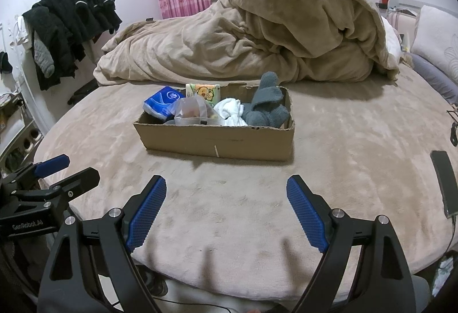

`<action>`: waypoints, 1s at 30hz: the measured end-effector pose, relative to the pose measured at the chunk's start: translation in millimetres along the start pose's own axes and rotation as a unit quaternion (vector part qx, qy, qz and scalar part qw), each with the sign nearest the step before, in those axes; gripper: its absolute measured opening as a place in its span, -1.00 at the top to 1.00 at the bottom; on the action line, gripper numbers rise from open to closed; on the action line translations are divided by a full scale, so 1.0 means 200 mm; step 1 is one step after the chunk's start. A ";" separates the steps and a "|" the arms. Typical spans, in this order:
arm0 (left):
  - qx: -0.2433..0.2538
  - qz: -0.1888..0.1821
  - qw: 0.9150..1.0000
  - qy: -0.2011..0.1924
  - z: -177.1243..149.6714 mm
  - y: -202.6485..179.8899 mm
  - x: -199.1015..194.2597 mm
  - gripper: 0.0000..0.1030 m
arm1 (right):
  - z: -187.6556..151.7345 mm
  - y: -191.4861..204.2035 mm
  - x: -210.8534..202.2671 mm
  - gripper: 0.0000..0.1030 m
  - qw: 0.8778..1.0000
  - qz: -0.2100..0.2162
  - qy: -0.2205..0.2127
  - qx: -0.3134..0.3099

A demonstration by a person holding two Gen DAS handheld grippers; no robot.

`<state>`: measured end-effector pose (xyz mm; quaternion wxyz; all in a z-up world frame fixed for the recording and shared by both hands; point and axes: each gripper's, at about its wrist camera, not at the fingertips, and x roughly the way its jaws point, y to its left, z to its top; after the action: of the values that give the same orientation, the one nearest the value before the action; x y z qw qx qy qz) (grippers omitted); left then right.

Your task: Organize objects

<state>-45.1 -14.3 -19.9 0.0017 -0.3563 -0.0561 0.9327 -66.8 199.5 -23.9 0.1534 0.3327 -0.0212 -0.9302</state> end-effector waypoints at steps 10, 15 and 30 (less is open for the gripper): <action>0.005 -0.003 1.000 -0.001 0.00 -0.01 -0.01 -0.89 | 0.00 0.01 0.00 -0.72 1.000 0.002 -0.001 0.000; 0.005 -0.003 1.000 -0.002 0.00 -0.01 -0.01 -0.89 | 0.00 0.01 -0.01 -0.72 1.000 0.003 -0.001 0.000; 0.004 -0.010 1.000 0.003 0.00 -0.01 0.00 -0.89 | 0.00 0.02 -0.01 -0.72 1.000 0.011 -0.002 0.001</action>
<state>-44.4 -11.7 -19.5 0.0121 -0.3581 -0.0557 0.9319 -65.1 196.2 -22.1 0.1638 0.3305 -0.0260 -0.9291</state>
